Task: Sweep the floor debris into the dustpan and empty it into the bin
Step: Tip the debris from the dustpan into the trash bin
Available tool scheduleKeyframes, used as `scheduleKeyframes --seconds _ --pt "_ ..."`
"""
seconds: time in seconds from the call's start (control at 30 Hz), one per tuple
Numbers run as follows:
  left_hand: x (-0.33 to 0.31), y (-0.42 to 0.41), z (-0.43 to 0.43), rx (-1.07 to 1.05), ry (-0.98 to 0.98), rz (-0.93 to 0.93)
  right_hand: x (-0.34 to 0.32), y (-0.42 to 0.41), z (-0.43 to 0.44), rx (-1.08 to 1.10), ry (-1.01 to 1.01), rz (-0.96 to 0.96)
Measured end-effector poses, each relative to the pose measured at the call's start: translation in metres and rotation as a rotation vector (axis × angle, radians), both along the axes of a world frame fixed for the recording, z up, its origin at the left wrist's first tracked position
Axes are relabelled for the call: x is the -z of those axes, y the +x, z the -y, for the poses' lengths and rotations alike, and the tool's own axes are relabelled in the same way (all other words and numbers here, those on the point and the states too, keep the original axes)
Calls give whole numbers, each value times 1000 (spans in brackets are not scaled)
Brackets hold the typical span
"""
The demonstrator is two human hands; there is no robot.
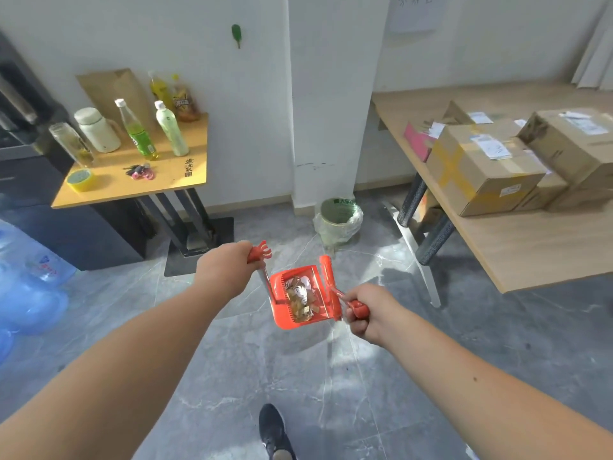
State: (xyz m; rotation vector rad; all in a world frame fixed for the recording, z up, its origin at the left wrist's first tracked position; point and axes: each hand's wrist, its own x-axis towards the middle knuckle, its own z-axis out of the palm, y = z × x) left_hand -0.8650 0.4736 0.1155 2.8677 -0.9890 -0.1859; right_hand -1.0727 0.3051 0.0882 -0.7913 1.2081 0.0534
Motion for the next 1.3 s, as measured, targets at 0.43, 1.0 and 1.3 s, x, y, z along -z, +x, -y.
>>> scheduleKeyframes --seconds 0.43,1.0,1.3 --pt "-28 162 94 149 -74 33 -55 117 84 88 -68 37" --pt "-66 265 220 345 -164 177 -97 216 169 200 -160 58" --pt "-60 280 302 429 -112 220 -80 240 259 194 -206 19"
